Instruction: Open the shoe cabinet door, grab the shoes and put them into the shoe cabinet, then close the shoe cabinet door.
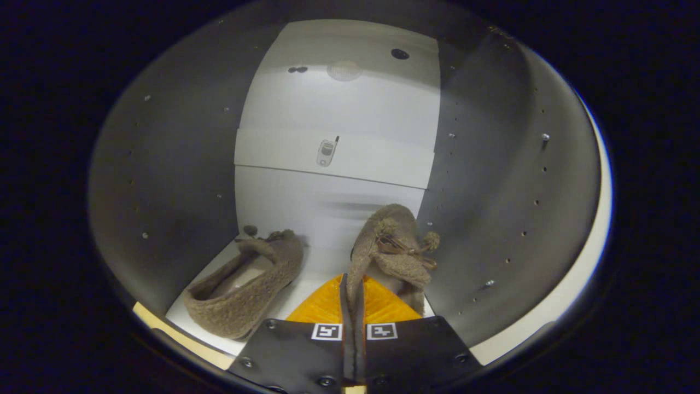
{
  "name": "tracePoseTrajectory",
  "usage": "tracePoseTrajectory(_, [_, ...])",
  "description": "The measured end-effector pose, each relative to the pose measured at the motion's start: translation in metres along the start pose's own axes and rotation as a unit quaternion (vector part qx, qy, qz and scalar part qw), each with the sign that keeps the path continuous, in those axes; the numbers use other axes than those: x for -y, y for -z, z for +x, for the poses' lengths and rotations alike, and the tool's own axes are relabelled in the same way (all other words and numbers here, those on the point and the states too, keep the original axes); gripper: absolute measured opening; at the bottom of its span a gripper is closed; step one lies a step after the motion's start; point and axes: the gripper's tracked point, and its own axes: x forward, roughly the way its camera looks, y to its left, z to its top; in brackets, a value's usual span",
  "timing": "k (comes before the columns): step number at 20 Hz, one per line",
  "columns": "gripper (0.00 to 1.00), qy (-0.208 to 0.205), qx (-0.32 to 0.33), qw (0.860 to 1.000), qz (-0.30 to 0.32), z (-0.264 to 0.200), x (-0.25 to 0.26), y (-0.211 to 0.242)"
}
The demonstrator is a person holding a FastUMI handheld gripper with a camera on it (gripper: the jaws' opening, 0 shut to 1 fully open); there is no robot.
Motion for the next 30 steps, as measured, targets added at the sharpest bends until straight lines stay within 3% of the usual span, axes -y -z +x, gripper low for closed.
tracePoseTrajectory(8, [0.03, -0.006, -0.004, 1.000, 0.023, 0.002, 0.003, 0.001])
tracePoseTrajectory(12, [0.03, 0.010, -0.009, 0.999, 0.044, 0.004, 0.009, 0.000])
tracePoseTrajectory(16, [0.13, 0.024, -0.001, 0.998, 0.061, 0.006, 0.020, -0.006])
tracePoseTrajectory(21, [0.16, 0.024, -0.001, 0.998, 0.050, 0.000, 0.012, -0.005])
tracePoseTrajectory(30, [0.16, 0.024, 0.031, 0.998, 0.058, -0.050, 0.006, -0.028])
